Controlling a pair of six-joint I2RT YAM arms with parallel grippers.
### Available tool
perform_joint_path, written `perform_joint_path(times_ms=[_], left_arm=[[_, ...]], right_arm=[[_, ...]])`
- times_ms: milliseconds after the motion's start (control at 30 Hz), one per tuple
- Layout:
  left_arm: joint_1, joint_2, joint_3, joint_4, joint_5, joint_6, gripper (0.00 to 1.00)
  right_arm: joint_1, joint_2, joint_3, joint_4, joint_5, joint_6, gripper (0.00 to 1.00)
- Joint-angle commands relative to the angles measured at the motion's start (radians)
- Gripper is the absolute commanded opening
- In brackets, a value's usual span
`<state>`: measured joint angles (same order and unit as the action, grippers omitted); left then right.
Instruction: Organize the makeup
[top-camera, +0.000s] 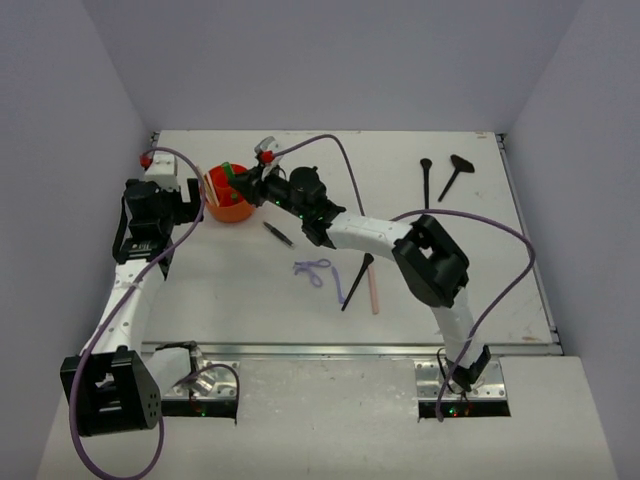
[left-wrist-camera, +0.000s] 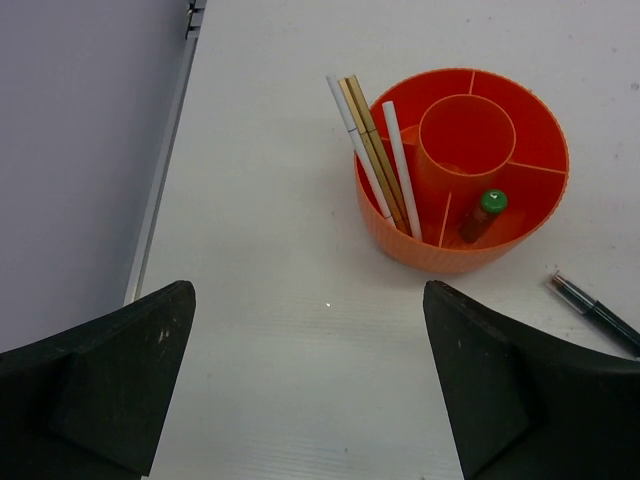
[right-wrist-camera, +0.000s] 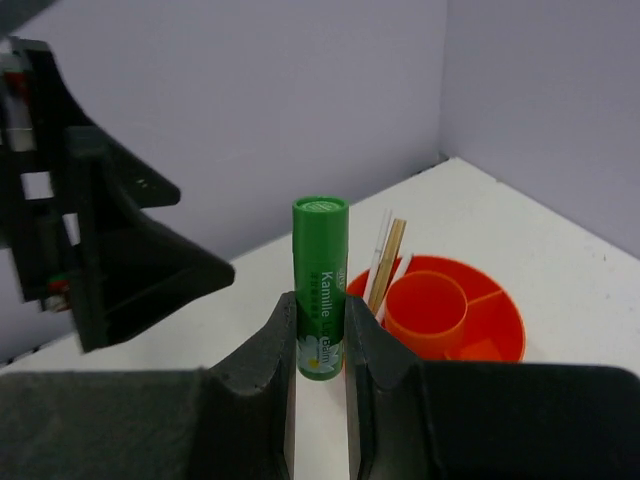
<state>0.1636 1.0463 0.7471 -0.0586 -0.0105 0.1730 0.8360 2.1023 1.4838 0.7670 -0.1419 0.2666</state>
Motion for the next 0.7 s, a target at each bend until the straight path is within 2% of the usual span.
perform_joint_path(times_ms=[0, 133, 233, 400, 667], left_arm=[[0.017, -0.038, -0.016, 0.087, -0.014, -0.025, 0.96], [0.02, -0.045, -0.023, 0.098, 0.0, -0.023, 0.96], [0.02, -0.04, -0.023, 0.097, 0.004, -0.02, 0.96], [0.024, -0.041, -0.029, 0.094, 0.036, -0.017, 0.96], [0.027, -0.026, -0.029, 0.098, 0.07, -0.018, 0.96]], right_arm=[[0.004, 0.181, 0.212, 0.193, 0.012, -0.058, 0.0], [-0.004, 0.315, 0.352, 0.193, 0.068, -0.022, 0.0], [-0.007, 0.379, 0.382, 0.202, 0.117, 0.028, 0.0], [-0.031, 0.438, 0.34, 0.314, 0.128, 0.075, 0.0], [-0.029, 0.382, 0.181, 0.374, 0.137, 0.038, 0.0]])
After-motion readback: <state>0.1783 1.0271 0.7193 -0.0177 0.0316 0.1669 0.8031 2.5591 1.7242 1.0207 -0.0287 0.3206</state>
